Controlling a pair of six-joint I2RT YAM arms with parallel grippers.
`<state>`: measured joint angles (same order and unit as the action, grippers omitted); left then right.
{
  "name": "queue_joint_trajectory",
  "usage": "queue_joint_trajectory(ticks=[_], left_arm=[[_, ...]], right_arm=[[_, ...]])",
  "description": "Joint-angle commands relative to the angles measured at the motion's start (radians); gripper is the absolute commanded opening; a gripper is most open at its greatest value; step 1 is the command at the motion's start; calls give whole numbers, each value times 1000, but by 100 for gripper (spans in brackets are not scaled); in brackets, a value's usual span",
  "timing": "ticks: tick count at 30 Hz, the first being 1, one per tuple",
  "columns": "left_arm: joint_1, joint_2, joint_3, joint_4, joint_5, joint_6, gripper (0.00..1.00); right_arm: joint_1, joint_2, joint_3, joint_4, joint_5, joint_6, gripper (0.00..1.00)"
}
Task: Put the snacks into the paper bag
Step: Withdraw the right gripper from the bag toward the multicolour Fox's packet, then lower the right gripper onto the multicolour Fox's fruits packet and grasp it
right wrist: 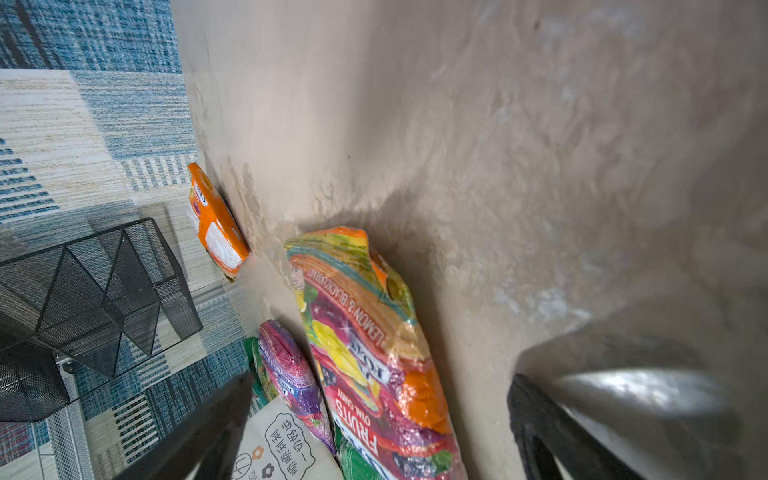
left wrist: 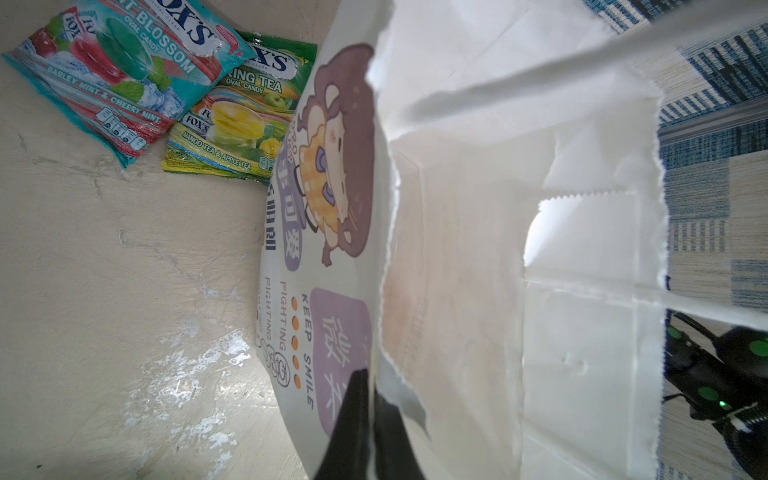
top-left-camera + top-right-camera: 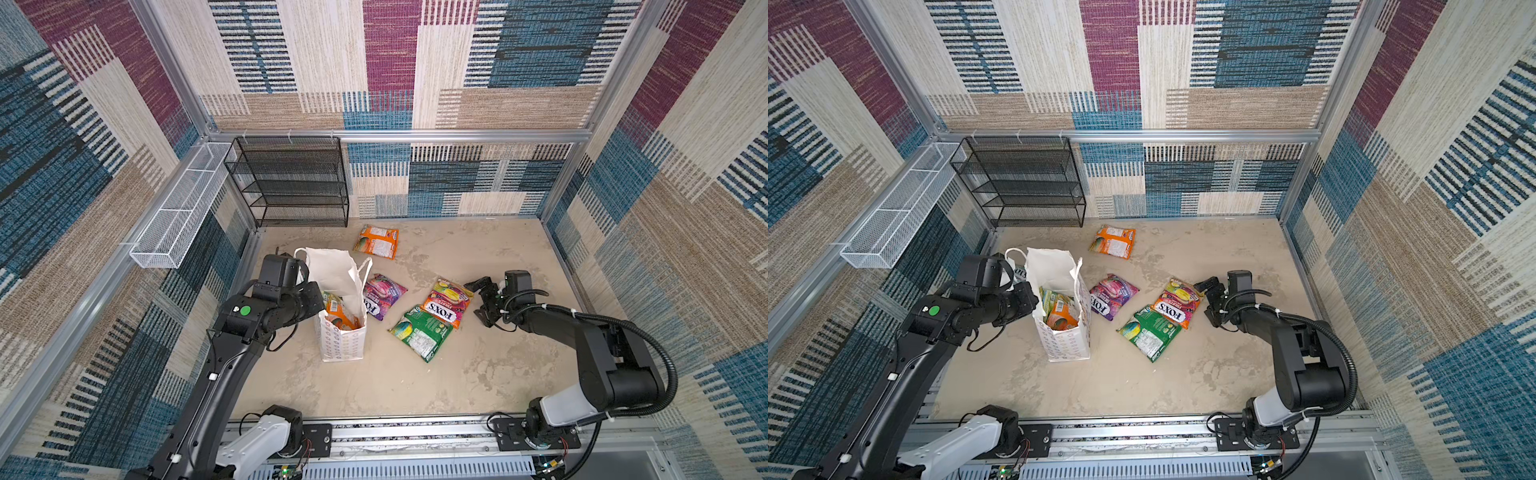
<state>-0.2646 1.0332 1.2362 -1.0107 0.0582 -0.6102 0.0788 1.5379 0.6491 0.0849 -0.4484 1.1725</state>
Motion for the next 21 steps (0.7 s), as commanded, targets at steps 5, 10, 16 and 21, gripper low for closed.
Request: queue_joint_trajectory(ticks=[5,10,16,21], left_arm=[[-1,30,12,54,29,-1,0],[-1,34,-3,76,39,-5,0],[-1,30,-17,89,48,-14,0],[-1,43,-24,104,57,-17,0]], right_arm=[[4,46,60,44,-64,-42,91],[1,41,86,26,-61,-83,73],[-2,70,143,-24,-56,-127,73],[-28,182,215,-83,-154,-170,73]])
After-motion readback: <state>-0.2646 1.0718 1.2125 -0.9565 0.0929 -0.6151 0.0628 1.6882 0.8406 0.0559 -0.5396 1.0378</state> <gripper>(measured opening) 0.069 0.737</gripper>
